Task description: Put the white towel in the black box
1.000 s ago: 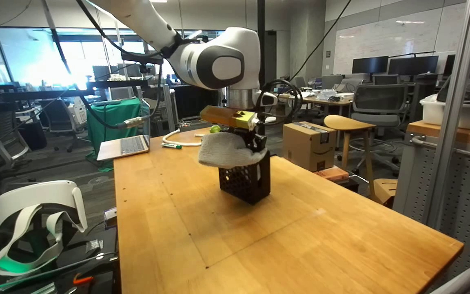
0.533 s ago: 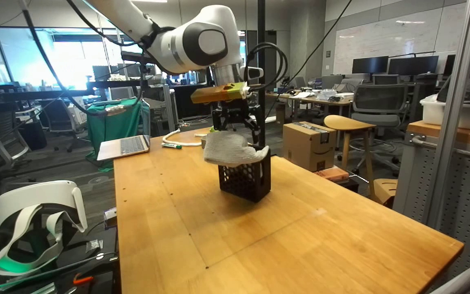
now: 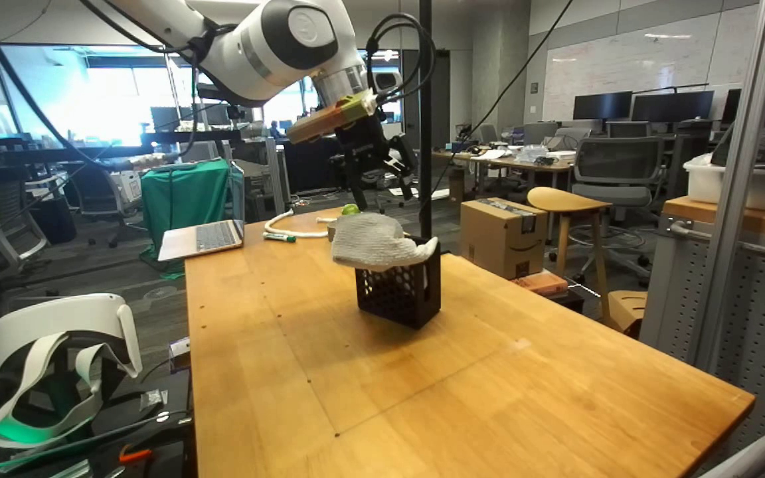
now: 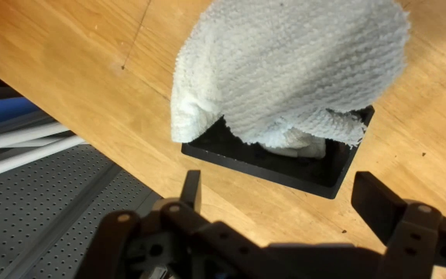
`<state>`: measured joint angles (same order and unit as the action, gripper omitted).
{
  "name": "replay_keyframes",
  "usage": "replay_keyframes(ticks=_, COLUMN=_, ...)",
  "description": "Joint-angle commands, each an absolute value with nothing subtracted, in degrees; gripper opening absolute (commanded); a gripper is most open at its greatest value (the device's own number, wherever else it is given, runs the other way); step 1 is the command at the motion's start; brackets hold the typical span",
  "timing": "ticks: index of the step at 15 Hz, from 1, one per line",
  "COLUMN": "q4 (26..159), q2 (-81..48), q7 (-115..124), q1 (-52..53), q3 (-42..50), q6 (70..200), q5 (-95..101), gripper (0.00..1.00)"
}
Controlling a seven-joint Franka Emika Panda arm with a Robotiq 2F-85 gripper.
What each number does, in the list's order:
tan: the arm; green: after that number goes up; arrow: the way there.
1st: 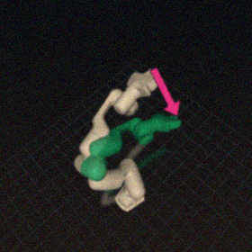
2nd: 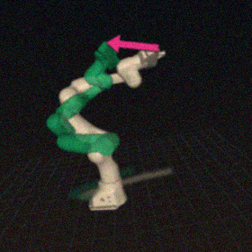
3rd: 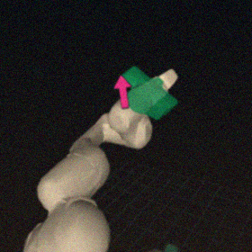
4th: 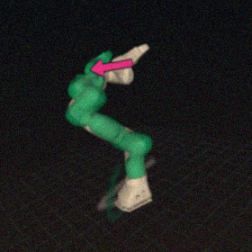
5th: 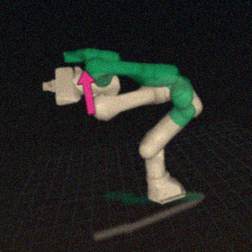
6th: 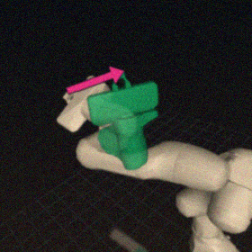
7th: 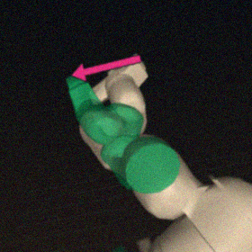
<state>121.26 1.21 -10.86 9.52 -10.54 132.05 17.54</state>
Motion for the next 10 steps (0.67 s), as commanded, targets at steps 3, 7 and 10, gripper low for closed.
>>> replay_keyframes(ticks=3, q4=131.98, q2=11.71, q7=-3.0, q1=11.3, q3=-12.91, q6=132.91, q5=22.03, gripper=1.0)
replay_keyframes(ticks=7, q4=137.47, q2=15.83, q7=1.53, q1=11.84, q3=-15.26, q6=133.36, q5=23.25, gripper=1.0)
replay_keyframes(ticks=10, q4=140.44, q2=18.9, q7=4.05, q1=11.53, q3=-16.49, q6=132.61, q5=24.99, gripper=1.0)
